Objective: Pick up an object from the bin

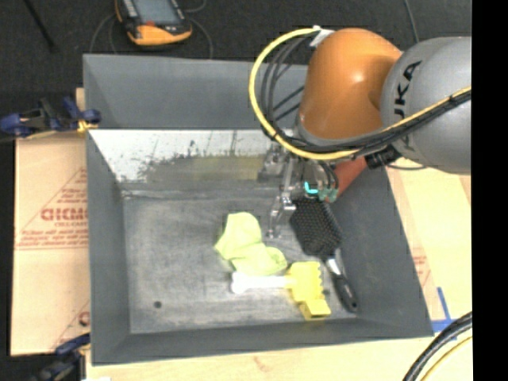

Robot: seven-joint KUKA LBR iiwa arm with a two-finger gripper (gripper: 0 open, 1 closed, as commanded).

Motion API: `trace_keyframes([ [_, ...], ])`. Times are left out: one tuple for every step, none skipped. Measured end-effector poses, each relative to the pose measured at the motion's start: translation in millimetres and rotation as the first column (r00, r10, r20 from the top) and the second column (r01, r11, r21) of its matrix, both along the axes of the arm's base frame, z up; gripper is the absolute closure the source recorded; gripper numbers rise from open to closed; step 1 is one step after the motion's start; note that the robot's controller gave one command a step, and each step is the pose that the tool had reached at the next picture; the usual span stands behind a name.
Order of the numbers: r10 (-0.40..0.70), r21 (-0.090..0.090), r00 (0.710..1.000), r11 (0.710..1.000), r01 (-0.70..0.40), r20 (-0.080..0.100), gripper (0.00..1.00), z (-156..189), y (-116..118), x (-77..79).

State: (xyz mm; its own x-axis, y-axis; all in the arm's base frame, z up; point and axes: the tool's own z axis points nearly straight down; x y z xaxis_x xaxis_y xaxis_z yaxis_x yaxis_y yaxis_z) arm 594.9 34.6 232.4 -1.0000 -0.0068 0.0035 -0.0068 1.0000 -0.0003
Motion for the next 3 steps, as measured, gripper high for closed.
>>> trace_keyframes([
  [-0.001,0.001,1.0,1.0,0.001,0.008,0.0,4.7,0.0,1.5],
  [0.058,-0.001,0.998,0.998,-0.058,0.012,0.0,-45.0,-7.6,-25.1],
  [0.026,0.001,1.0,1.0,-0.026,0.005,0.0,-77.9,-19.4,-32.9],
])
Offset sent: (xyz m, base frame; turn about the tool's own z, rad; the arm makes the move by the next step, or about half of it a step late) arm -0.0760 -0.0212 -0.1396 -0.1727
